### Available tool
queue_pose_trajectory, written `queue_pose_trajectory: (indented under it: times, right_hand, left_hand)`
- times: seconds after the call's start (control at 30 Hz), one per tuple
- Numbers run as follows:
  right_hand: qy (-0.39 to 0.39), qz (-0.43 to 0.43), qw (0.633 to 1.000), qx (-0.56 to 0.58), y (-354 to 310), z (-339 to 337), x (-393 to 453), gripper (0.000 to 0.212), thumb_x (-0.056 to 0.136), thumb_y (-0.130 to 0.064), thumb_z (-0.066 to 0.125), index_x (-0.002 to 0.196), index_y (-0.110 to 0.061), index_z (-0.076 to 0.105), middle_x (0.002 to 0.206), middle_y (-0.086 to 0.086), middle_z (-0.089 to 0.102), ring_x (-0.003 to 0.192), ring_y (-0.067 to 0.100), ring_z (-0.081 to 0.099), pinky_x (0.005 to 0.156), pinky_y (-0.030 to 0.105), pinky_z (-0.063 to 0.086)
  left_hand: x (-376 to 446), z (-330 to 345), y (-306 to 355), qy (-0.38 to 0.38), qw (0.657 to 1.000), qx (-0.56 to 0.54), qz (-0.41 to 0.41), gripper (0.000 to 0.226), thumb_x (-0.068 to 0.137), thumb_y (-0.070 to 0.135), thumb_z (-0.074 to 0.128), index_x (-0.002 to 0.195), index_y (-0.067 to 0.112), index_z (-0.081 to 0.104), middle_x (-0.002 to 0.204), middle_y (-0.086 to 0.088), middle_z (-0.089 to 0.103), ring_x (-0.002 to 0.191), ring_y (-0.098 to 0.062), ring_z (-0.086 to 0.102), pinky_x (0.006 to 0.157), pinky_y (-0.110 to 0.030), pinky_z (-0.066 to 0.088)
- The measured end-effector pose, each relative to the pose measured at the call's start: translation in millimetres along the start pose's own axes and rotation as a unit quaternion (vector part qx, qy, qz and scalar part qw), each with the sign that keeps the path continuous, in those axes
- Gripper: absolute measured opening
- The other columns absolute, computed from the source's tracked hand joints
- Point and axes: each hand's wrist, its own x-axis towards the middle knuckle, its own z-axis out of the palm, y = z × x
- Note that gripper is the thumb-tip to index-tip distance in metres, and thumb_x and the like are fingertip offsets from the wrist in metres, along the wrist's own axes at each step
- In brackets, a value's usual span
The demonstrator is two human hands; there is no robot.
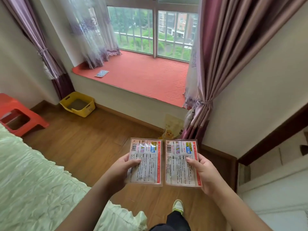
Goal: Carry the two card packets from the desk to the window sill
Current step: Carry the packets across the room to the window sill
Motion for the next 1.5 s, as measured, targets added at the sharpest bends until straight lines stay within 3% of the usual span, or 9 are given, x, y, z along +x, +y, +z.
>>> queue_pose_trajectory:
  times: [0.4,0.77,1.0,1.27,1.5]
  right_hand:
    - [-0.060,0.015,0.998,-0.017,-98.8,-36.5,144.3,0.026,0.098,-0.013,0.060,0.124,-0.011,0.064,0.110,0.013,0.080,0.100,0.031,0.077,0.072,0.040,0.066]
    - [-0.109,0.033,0.993,-0.015,-121.8,-3.0,230.3,0.020,0.097,-0.010,0.060,0.115,-0.013,0.068,0.104,0.012,0.081,0.092,0.027,0.080,0.063,0.033,0.065]
    - [-0.121,0.023,0.990,-0.067,-134.7,52.5,298.1,0.018,0.098,-0.009,0.060,0.112,-0.013,0.070,0.106,0.010,0.081,0.091,0.025,0.079,0.067,0.036,0.066]
    - [-0.138,0.012,0.987,-0.078,-159.5,150.3,374.5,0.016,0.097,-0.007,0.061,0.105,-0.014,0.072,0.100,0.011,0.082,0.082,0.024,0.080,0.059,0.035,0.064]
    - [-0.155,-0.006,0.981,-0.116,-178.0,223.8,431.8,0.015,0.096,-0.010,0.063,0.107,-0.016,0.073,0.106,0.013,0.081,0.088,0.029,0.079,0.069,0.040,0.066]
  left_hand:
    - [117.6,32.9,72.8,0.037,0.999,-0.021,0.024,0.046,0.082,0.021,0.078,0.123,0.008,0.061,0.122,-0.026,0.070,0.112,-0.044,0.068,0.082,-0.045,0.064]
    - [155.2,-2.9,104.8,0.092,0.993,-0.066,0.034,0.045,0.081,0.021,0.075,0.122,0.008,0.061,0.119,-0.025,0.072,0.108,-0.042,0.071,0.076,-0.042,0.065]
    - [191.2,-62.0,132.5,0.129,0.985,-0.108,0.044,0.033,0.091,0.009,0.061,0.123,0.004,0.058,0.115,-0.026,0.074,0.101,-0.039,0.074,0.070,-0.042,0.065]
    - [210.8,-151.4,199.3,0.149,0.977,-0.129,0.079,0.024,0.098,0.005,0.053,0.122,0.005,0.058,0.114,-0.025,0.074,0.101,-0.038,0.074,0.070,-0.042,0.065]
    - [232.4,-210.8,252.5,0.159,0.973,-0.145,0.084,0.026,0.097,0.005,0.054,0.123,0.006,0.058,0.114,-0.025,0.074,0.102,-0.039,0.074,0.070,-0.044,0.065]
